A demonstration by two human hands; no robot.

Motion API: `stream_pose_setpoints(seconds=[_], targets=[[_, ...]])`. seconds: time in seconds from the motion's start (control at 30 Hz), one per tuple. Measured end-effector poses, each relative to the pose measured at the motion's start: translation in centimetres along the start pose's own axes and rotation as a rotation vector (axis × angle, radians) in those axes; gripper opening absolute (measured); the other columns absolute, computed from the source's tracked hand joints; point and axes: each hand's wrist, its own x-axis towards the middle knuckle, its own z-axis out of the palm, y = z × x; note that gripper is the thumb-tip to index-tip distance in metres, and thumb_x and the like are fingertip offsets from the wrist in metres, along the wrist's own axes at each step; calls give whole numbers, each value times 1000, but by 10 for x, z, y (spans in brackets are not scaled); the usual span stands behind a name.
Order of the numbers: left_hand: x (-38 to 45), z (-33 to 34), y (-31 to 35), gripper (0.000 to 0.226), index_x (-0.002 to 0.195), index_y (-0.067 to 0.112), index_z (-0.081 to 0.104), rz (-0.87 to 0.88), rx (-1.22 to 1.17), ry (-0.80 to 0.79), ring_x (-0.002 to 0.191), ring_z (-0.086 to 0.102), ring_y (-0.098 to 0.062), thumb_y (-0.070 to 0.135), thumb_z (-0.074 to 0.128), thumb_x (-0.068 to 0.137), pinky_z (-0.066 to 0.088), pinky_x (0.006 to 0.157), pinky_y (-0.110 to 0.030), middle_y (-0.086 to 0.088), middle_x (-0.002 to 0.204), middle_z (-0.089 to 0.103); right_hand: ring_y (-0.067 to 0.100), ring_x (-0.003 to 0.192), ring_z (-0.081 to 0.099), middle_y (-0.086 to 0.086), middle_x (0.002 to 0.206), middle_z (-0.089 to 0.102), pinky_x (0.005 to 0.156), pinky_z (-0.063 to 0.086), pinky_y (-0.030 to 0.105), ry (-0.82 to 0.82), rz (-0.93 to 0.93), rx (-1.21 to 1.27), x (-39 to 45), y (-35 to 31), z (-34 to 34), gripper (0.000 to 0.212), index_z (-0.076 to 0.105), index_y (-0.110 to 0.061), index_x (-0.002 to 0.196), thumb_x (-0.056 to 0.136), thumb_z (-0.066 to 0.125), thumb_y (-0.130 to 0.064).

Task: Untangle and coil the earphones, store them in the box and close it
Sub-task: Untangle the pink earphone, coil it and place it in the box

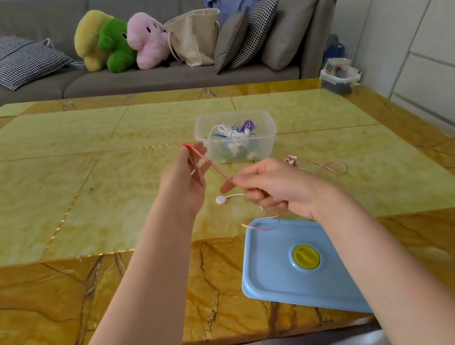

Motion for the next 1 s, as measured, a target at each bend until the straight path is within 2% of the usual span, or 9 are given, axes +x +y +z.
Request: stream_pose_setpoints(seconds=[0.1,0.23,0.33,0.47,0.5,0.63,0.7,0.9,1.0], targets=[[-7,5,8,32,95,15,58,-9,-207,-159,83,66,-12,29,30,102,47,84,-30,4,93,68,5,37,16,-5,49,29,34,11,15,-108,18,-65,-1,1,6,27,67,-7,101,99,43,-19],[-22,14,14,32,105,5,58,-92,-342,-395,77,72,-19,27,36,101,58,76,-31,-9,89,73,6,38,15,-6,48,24,35,12,17,-110,111,-112,4,11,13,31,63,-12,78,98,47,-31],[-35,12,20,31,106,8,63,-158,-6,-612,81,72,-19,27,41,95,58,73,-29,-6,96,73,6,36,14,-6,46,24,35,10,16,116,159,-60,11,18,4,36,47,-15,60,90,60,-31],[-43,5,23,36,105,8,67,-304,406,-760,88,71,-23,31,51,82,57,82,-29,-10,100,72,6,35,20,-6,42,30,39,15,12,174,159,-7,13,18,-8,16,56,-9,84,93,56,-22],[-44,4,23,34,103,8,67,-341,488,-767,90,70,-24,31,50,85,56,84,-29,-11,101,72,7,37,24,-4,43,34,42,19,13,164,150,-6,13,18,-9,20,55,-10,79,94,54,-23],[-44,-1,17,30,98,9,67,-406,874,-733,96,68,-23,28,42,98,51,90,-28,-15,102,71,5,34,23,-8,39,34,35,20,14,164,130,-100,12,14,-14,30,52,-14,60,88,63,-21],[-40,-4,14,30,95,11,67,-364,963,-615,90,68,-21,28,43,98,49,81,-25,-11,97,72,6,35,24,-9,40,34,34,20,16,210,105,-153,9,11,-15,26,56,-14,63,84,68,-24],[-24,-19,21,31,86,11,66,-286,723,-235,70,65,-16,27,42,99,48,57,-19,-7,85,68,2,35,20,-5,54,37,34,16,14,100,-73,63,-4,-7,-18,19,66,-6,94,96,49,-14],[-19,-19,19,30,83,14,63,-212,523,-133,71,60,-17,28,42,99,48,60,-23,-8,85,63,3,36,19,-4,56,42,32,17,13,-40,-50,66,-8,-9,-15,23,63,-8,111,98,44,-11]])
